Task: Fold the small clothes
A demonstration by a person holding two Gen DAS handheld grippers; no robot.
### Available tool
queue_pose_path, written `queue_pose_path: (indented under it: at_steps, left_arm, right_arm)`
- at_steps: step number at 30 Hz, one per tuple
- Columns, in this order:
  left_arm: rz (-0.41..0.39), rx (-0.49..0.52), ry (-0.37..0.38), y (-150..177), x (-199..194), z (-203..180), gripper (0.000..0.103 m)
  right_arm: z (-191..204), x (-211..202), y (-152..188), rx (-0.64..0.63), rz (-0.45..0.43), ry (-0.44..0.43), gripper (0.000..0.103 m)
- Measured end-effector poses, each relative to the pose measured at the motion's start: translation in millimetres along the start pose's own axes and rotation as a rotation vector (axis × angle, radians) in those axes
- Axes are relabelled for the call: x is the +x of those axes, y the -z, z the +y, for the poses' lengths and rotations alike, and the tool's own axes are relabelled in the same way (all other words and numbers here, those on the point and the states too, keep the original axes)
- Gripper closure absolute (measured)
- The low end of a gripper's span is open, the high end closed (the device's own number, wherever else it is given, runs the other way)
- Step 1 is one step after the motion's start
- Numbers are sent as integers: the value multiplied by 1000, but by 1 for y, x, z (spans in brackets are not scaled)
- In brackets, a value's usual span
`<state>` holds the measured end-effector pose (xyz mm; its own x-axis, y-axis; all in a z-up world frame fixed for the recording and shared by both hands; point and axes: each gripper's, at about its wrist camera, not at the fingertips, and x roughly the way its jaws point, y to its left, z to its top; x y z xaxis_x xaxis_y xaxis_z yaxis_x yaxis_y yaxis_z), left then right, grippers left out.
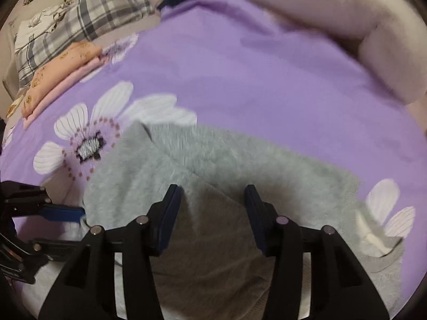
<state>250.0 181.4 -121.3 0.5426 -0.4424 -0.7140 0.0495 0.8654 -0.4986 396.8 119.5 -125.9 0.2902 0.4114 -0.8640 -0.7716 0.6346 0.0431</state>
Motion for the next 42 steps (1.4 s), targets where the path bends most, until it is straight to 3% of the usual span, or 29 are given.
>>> queue_pose_path:
  at_steps: [2,3,7,9,13,16,19,21,24,27,31,34,35,36,39,41,42]
  left_arm:
    - [0,1,1,0,1,-1,65]
    - [-2,0,3,0,1,-1,65]
    - [-1,0,5,0,0,1,66]
    - [0,1,2,0,0,1,66]
    - [0,3,-9,-1,1,0,65]
    - [2,-1,-10,-2,1,0,66]
    - [-16,-4,-10,-3,-5,0,65]
    - [-35,-2,-20,-4,-11,0,65]
    - [-65,3,-24,-8,-19,-2,65]
    - [-86,10,-33,-15,-23,-9,65]
    - [-104,44,-28,-29,-17,-27,65]
    - [-98,58,-26,-41,-1,-32,65]
    - [-94,55,-42,-45,5,-31,65]
    - [-86,52,-62,-49,11,-30,65]
    - [-61,48,-146,-56,30,-25,65]
    - [-19,15,-201,-58,48,-10,66]
    - [-39,-1,-183,-58,49,-5,66]
  right_arm:
    - [7,0,3,-56,-13,17,96]
    - [10,-2,3,-74,-26,28,98]
    - [6,-7,-1,-63,-82,93,101]
    - [-2,-6,-4,-30,-79,99,101]
    - [0,5,-7,-8,-73,192,101]
    - [-18,-15,-7,130,-144,93,100]
    - [-47,-56,10,282,-234,37,86]
    - [-65,-73,27,363,-245,26,70]
    - [-92,-93,61,479,-249,33,70]
    - [-104,-92,93,572,-234,-20,65]
    - [-93,-73,108,566,-190,-45,65]
    - [-89,-69,108,567,-213,-73,63]
    - [-84,-67,106,543,-209,-55,71]
    - [-80,-64,103,507,-199,-25,97]
    - [-68,-70,102,427,-203,77,99]
    - [-80,-76,114,506,-211,91,100]
    - [-87,-76,121,553,-209,97,100]
